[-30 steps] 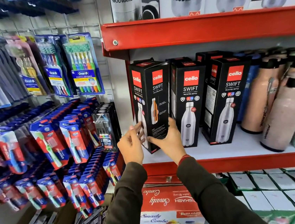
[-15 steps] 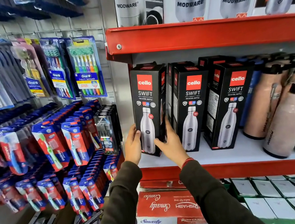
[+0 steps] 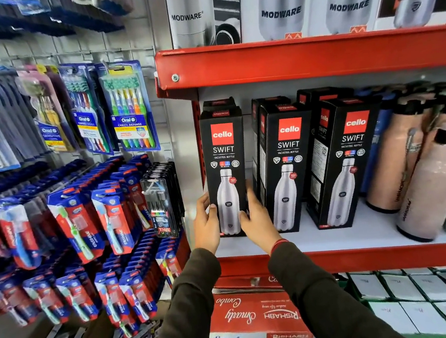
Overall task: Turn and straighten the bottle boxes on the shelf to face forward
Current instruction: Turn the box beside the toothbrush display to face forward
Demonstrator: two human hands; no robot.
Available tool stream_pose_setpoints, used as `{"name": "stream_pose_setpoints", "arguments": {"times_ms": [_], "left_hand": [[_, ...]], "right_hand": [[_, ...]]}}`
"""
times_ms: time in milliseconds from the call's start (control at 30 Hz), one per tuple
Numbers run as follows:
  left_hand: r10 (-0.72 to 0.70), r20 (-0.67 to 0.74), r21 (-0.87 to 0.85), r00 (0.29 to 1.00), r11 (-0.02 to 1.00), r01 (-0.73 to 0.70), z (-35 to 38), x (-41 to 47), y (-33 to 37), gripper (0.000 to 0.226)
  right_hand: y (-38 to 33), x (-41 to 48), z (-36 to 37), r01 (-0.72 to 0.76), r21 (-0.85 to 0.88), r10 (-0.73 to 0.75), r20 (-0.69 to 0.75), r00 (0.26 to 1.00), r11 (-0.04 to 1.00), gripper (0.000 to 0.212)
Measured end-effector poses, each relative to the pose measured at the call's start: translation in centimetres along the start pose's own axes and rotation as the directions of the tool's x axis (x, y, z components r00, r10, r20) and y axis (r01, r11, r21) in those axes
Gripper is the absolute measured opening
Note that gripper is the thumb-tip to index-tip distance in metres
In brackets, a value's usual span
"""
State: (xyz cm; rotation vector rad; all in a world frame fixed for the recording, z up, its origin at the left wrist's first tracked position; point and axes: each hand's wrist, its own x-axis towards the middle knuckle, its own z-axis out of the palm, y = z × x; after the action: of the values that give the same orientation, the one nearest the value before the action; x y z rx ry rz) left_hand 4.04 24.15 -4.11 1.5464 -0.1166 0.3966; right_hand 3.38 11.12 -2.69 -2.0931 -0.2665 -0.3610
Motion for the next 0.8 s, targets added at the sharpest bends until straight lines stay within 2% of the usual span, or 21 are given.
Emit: {"name": "stream_pose_setpoints", "arguments": {"times_ms": [200, 300, 633, 800], "left_hand": [[-0.003, -0.035, 0.039, 0.999, 0.999, 0.004, 0.0, -0.3, 0.3, 0.026], [-0.002, -0.041, 0.070, 0.999, 0.998, 0.005, -0.4, -0.6, 0.4, 0.030], [-0.013, -0.092, 0.029, 0.996, 0.999, 0.015, -1.7, -3.4, 0.4, 0.027], [0.014, -0.124, 0.016, 0.992, 1.000, -0.012, -2.5, -5.4, 0.9, 0.016]], "right_hand": [[0.7, 0.0, 1.0, -0.055, 0.112, 0.064, -0.073, 0.995, 0.992, 0.060], [0.4, -0.3, 1.2, -0.049, 0.204, 0.071, -0.101, 0.992, 0.978, 0.051], [0.1, -3.0, 0.8, -0.034, 0.266, 0.078, -0.156, 0.985, 0.963, 0.047], [-0.2, -5.1, 0.4, -0.024, 0.317, 0.085, -0.182, 0.980, 0.948, 0.041]]}}
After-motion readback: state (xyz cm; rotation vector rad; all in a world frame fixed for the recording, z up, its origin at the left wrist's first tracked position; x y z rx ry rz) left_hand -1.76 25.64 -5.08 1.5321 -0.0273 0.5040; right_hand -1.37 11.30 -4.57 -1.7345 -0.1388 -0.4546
